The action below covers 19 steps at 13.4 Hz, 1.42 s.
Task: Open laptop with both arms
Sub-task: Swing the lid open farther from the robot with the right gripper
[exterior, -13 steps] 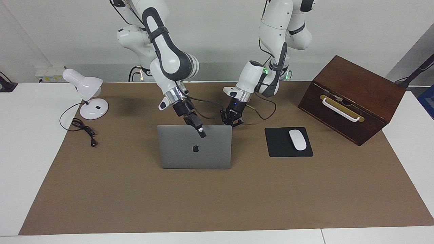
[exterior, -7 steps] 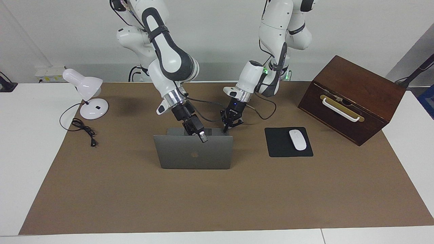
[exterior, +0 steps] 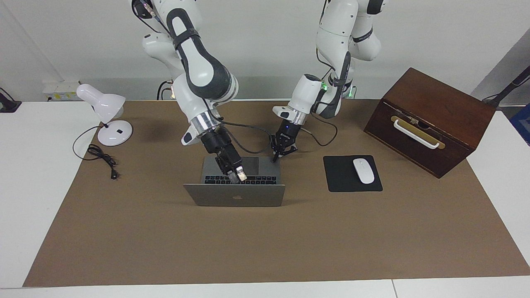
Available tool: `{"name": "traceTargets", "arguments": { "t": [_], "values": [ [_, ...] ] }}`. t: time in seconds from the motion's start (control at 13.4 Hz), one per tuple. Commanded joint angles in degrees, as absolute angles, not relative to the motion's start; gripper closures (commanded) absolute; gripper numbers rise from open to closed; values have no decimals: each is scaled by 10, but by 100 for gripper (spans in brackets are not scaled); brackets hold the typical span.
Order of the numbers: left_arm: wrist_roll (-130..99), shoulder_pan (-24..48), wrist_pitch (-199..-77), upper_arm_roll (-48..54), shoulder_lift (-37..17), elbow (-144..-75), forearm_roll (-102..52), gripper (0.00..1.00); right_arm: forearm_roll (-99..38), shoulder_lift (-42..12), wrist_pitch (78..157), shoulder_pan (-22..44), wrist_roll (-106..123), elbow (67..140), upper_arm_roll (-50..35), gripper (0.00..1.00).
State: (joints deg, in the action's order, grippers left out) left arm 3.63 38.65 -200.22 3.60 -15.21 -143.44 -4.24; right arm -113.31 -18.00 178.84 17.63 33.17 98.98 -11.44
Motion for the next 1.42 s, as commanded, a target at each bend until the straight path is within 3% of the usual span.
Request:
{"name": "traceTargets", "arguments": {
  "t": [0.0, 0.75, 0.97, 1.35],
  "values": [
    [53, 388, -2008, 27, -181, -1426, -47, 100, -1121, -192, 1789, 170, 340, 973, -120, 0],
    [48, 378, -2008, 24, -167, -1425, -51, 100, -1079, -183, 1816, 190, 259, 942, -125, 0],
    [40, 378, -2007, 24, -148, -1427, -52, 100, -1078, -183, 1832, 200, 257, 943, -125, 0],
    [32, 366, -1971, 24, -90, -1450, -53, 100, -957, -178, 1809, 188, 258, 942, -123, 0]
  ]
}}
